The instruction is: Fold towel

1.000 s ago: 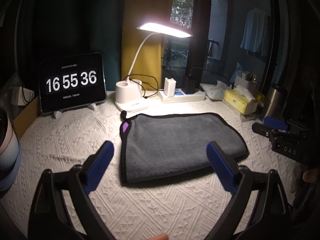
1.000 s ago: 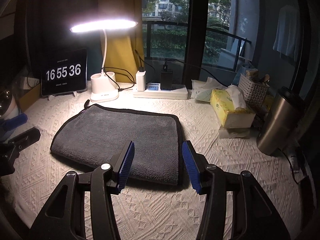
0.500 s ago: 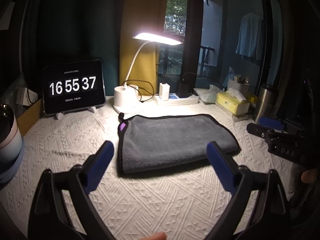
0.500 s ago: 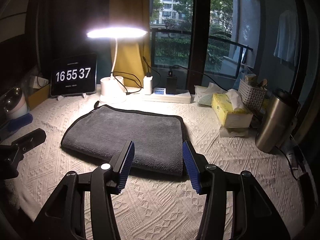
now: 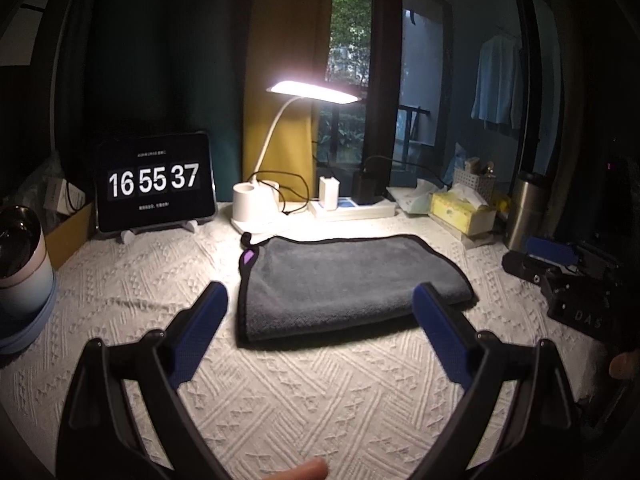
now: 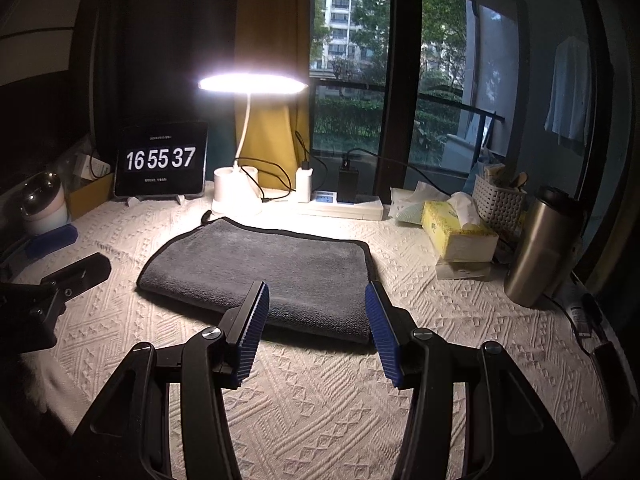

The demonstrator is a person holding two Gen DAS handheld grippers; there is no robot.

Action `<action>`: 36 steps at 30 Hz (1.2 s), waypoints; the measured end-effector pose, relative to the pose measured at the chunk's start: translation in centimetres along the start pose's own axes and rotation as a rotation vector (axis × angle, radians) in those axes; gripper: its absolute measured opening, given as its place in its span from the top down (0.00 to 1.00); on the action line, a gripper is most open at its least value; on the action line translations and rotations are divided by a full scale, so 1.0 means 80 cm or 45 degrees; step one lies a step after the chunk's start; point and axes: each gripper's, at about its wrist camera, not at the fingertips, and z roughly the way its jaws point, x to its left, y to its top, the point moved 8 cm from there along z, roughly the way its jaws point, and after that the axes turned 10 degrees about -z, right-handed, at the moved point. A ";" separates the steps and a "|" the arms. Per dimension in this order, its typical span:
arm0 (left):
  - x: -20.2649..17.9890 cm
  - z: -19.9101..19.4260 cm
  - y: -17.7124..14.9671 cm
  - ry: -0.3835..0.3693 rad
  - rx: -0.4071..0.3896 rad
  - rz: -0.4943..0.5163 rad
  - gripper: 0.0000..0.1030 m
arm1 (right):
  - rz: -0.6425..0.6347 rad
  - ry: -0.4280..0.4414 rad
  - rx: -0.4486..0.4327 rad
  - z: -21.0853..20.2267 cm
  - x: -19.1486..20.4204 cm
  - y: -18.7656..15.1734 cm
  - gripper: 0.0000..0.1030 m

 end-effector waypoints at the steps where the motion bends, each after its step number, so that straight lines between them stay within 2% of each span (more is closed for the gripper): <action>1: -0.001 -0.002 -0.001 -0.007 -0.004 0.000 0.08 | -0.006 -0.003 -0.006 -0.003 0.002 -0.001 0.49; 12: 0.006 -0.027 -0.014 0.002 -0.065 -0.004 0.08 | -0.013 -0.026 -0.011 -0.024 0.017 -0.025 0.48; 27: 0.006 -0.074 -0.015 -0.042 -0.215 -0.007 0.08 | 0.006 -0.125 -0.124 -0.078 0.026 -0.032 0.47; 36: 0.004 -0.079 -0.024 -0.049 -0.203 0.000 0.08 | 0.030 -0.135 -0.102 -0.081 0.027 -0.044 0.47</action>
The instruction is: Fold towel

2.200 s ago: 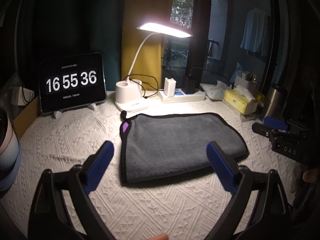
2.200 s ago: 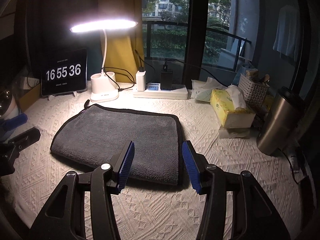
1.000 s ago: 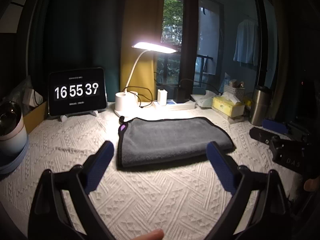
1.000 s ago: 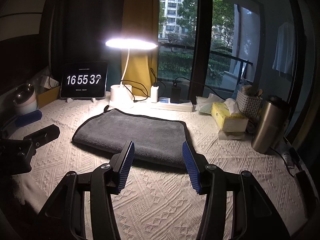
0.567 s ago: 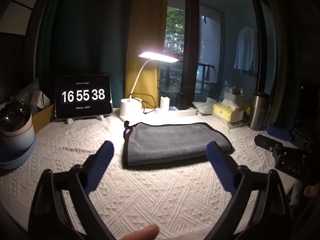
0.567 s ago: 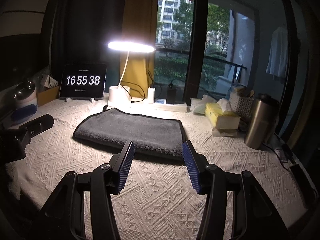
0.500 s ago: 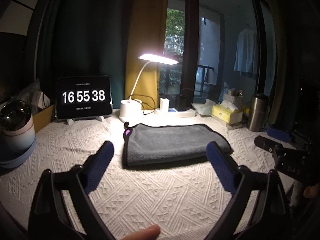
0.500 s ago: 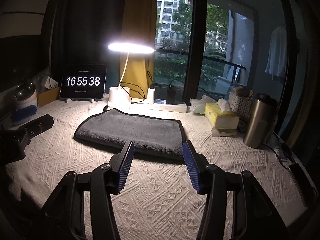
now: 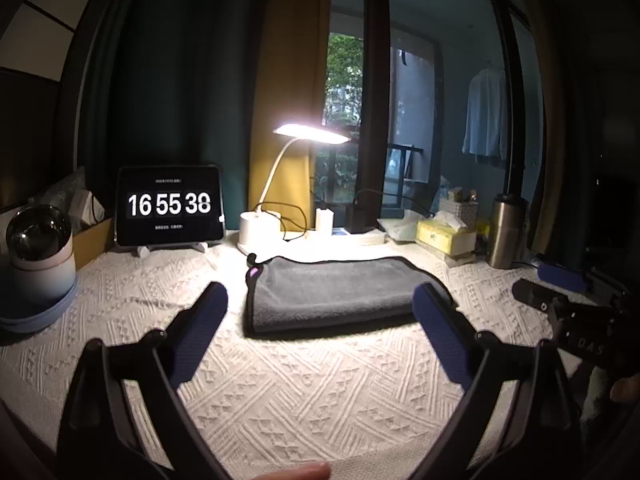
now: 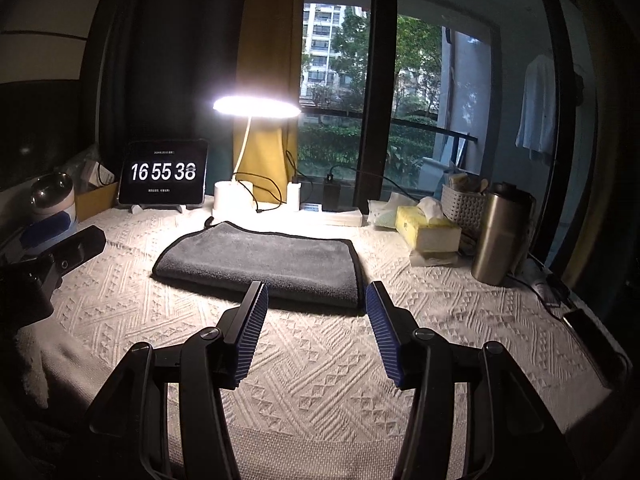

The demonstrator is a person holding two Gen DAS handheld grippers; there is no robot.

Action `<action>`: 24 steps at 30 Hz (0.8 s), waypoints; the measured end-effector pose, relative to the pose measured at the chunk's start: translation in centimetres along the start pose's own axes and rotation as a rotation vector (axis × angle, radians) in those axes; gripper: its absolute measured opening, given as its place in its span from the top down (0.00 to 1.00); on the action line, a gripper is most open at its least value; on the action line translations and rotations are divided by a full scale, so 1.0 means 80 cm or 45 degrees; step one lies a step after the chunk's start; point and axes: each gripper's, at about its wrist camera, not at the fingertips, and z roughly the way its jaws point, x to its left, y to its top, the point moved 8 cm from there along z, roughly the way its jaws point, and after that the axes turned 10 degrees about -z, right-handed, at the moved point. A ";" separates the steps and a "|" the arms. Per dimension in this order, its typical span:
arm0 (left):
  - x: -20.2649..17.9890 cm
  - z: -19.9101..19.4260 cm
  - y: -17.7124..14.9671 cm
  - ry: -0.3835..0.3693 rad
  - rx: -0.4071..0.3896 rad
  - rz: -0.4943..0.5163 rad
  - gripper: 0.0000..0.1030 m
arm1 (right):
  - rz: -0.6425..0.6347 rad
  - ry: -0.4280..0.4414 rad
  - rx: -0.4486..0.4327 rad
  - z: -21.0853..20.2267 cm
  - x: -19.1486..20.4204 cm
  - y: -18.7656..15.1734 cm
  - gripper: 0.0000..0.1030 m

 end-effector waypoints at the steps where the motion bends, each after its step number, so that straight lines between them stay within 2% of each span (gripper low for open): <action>1: 0.000 0.000 0.000 0.000 0.001 -0.001 0.08 | -0.006 -0.002 0.002 0.000 0.001 0.000 0.47; 24: 0.005 0.007 -0.001 0.005 0.018 -0.010 0.08 | -0.008 -0.006 -0.001 0.003 0.001 0.002 0.47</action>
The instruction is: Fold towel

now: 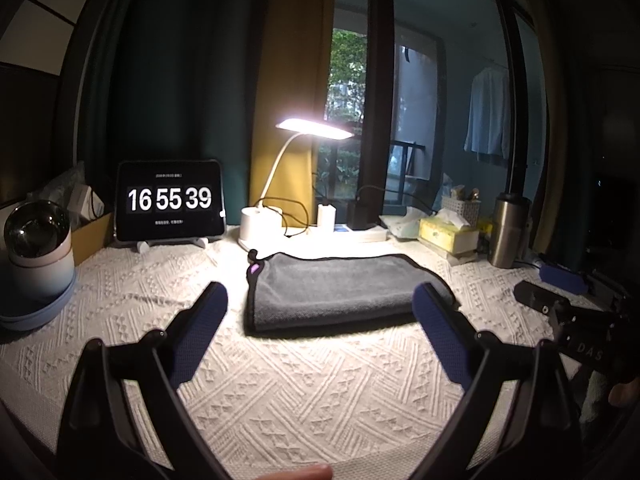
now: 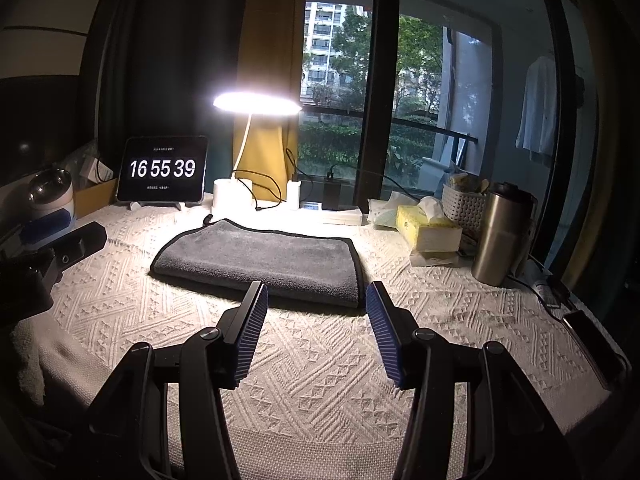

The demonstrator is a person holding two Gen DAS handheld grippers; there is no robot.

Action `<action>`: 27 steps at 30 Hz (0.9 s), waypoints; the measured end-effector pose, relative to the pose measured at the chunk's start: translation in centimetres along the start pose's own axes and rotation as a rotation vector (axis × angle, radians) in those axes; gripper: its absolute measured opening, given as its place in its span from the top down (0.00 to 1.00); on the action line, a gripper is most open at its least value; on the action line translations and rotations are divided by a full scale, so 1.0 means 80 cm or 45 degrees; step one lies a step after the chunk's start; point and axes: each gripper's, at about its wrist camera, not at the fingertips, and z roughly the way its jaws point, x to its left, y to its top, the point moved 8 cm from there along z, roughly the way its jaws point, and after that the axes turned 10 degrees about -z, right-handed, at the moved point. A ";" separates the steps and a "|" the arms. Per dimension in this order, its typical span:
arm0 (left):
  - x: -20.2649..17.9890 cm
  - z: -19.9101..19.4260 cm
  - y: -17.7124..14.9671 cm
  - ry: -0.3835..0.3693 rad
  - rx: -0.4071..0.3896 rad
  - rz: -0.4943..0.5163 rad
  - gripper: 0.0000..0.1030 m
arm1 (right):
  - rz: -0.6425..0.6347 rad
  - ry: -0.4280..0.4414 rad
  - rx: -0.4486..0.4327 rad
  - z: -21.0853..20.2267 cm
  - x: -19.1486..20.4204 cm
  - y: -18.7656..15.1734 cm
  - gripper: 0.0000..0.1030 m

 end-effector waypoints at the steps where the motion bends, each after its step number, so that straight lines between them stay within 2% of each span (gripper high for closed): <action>1: 0.000 0.000 0.000 0.001 0.001 0.000 0.08 | 0.000 -0.001 0.000 0.000 0.000 0.000 0.47; 27: 0.004 0.004 -0.001 0.008 0.008 -0.005 0.08 | 0.007 0.000 0.006 0.001 -0.001 -0.001 0.47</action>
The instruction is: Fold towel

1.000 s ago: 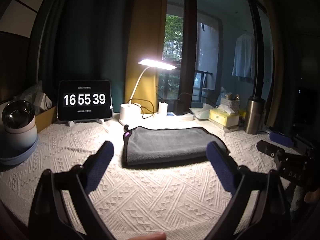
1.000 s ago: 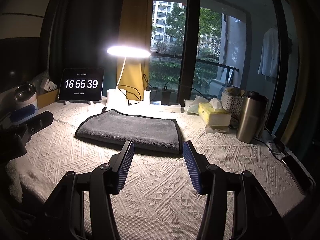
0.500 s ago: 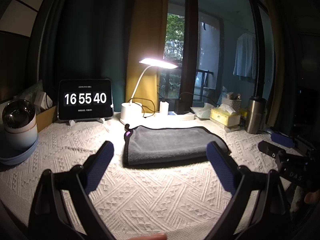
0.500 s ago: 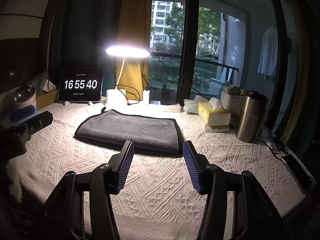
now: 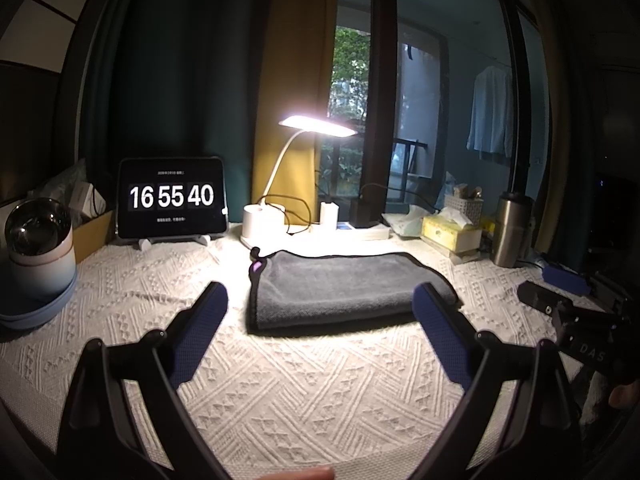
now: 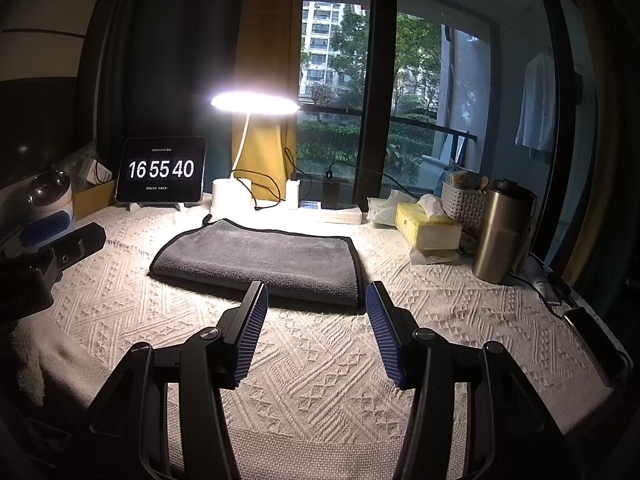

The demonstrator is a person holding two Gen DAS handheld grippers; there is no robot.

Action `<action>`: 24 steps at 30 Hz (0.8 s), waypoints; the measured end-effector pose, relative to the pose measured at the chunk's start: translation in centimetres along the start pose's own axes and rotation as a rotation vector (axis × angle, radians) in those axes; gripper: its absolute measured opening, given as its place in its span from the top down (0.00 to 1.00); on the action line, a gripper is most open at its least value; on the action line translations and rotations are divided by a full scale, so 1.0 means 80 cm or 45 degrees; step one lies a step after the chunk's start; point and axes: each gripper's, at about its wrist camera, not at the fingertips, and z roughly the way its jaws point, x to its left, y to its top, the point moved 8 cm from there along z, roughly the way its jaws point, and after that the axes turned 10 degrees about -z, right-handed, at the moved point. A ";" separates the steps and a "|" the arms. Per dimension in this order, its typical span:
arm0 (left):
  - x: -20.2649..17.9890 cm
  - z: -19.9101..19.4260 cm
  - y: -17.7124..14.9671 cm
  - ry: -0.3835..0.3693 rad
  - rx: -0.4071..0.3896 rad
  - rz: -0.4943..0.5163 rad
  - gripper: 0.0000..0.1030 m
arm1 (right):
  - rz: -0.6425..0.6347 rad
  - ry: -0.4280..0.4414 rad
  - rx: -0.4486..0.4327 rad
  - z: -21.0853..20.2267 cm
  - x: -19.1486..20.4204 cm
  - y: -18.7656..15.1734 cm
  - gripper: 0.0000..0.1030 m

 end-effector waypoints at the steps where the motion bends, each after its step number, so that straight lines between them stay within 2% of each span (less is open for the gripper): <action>1: 0.000 0.000 0.000 0.000 0.001 -0.001 0.08 | 0.000 0.001 0.000 0.000 0.000 0.000 0.47; 24: 0.002 -0.001 -0.002 0.005 0.006 -0.004 0.08 | 0.008 0.001 0.003 0.001 0.000 -0.002 0.47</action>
